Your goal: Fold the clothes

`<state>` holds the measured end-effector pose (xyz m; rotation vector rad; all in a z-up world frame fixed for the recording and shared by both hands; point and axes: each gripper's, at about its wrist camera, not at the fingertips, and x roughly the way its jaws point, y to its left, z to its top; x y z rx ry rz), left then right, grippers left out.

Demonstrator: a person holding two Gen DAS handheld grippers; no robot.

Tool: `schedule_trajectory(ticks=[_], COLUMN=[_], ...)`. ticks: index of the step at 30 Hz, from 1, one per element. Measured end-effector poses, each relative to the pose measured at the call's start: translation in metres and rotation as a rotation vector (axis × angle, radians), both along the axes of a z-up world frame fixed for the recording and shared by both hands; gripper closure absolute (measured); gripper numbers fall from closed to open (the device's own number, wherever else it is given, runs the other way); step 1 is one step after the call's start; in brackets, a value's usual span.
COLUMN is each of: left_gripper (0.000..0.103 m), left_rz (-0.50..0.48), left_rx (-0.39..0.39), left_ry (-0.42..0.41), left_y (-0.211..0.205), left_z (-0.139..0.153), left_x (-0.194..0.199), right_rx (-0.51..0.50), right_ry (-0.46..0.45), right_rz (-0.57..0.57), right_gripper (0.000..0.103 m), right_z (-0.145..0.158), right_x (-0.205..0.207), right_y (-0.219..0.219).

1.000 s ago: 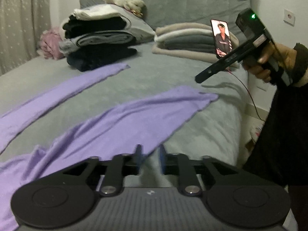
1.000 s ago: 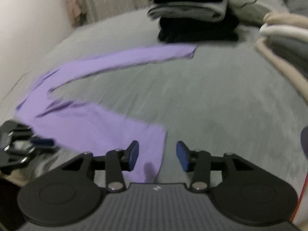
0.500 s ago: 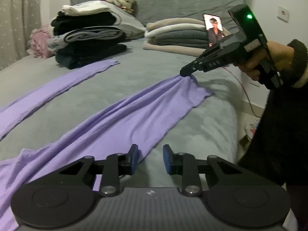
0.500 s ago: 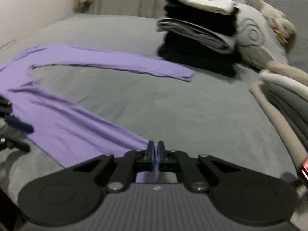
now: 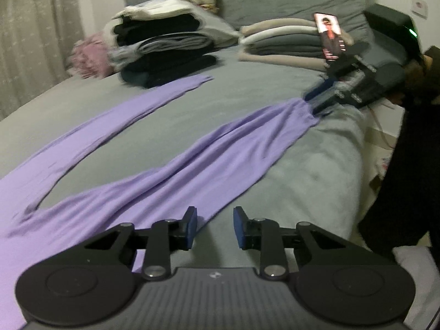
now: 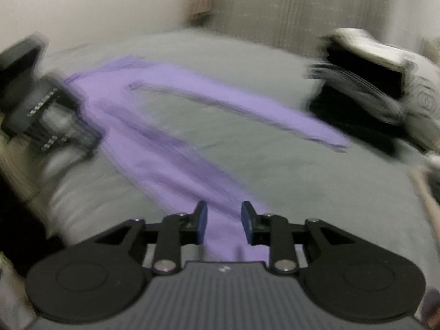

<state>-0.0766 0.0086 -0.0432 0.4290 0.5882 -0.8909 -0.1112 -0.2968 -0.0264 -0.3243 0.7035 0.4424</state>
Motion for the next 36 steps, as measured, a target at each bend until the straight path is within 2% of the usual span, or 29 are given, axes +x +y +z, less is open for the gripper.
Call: schedule_trajectory(ticks=[2,6,7,8,10,16,19,26,28,30,32,33,34,35,36], left_gripper=[0.074,0.074,0.074,0.075,0.102,0.103,0.103,0.103,0.102,0.096,0.092,0.084,0.08,0.071,0.07], left_rz=[0.0,-0.037,-0.047,-0.058,-0.061,-0.047,-0.072,-0.167,-0.171,-0.175,-0.173,-0.174,-0.177,-0.18,-0.183], left_rx=[-0.009,-0.012,-0.011,-0.009,-0.012,-0.125,-0.131,0.002,0.011,0.013,-0.002,-0.008,-0.022,-0.036,-0.051], left_ry=[-0.007,-0.019,-0.021,-0.023,-0.004,0.056,0.086,0.144,0.158,0.183,0.194,0.195,0.192,0.189,0.186], left_y=[0.0,-0.017,-0.022,-0.027,-0.033,-0.016,-0.01,-0.02,-0.021,-0.021,-0.02,-0.02,-0.02,-0.02,-0.02], left_z=[-0.002,-0.005,-0.006,-0.008,-0.007,0.018,0.022,0.006,0.004,0.004,0.007,0.009,0.012,0.014,0.017], left_x=[0.001,0.002,0.003,0.005,0.011,0.016,0.009,-0.011,-0.01,-0.008,-0.006,-0.005,-0.006,-0.007,-0.007], right_rx=[-0.07,-0.083,-0.075,-0.067,-0.043,0.092,0.138,0.084,0.07,0.047,0.083,0.103,0.135,0.167,0.194], right_ry=[0.003,-0.005,0.001,0.007,0.028,0.035,0.048,0.14,0.163,0.19,0.18,0.159,0.141,0.123,0.111], right_rz=[0.045,0.057,0.051,0.051,0.058,0.069,0.101,0.203,0.208,0.209,0.208,0.19,0.154,0.117,0.073], right_gripper=[0.072,0.074,0.081,0.102,0.103,0.103,0.103,0.103,0.097,0.093,0.065,0.061,0.059,0.059,0.059], right_z=[-0.011,-0.019,-0.02,-0.02,-0.016,0.005,0.013,0.006,0.002,-0.005,0.002,0.007,0.012,0.017,0.019], right_x=[0.003,0.015,0.019,0.02,0.019,0.0,-0.011,-0.022,-0.021,-0.018,-0.02,-0.021,-0.02,-0.018,-0.014], right_y=[0.01,0.01,0.009,0.009,0.011,-0.007,-0.011,0.002,0.005,0.009,0.004,0.0,-0.009,-0.018,-0.027])
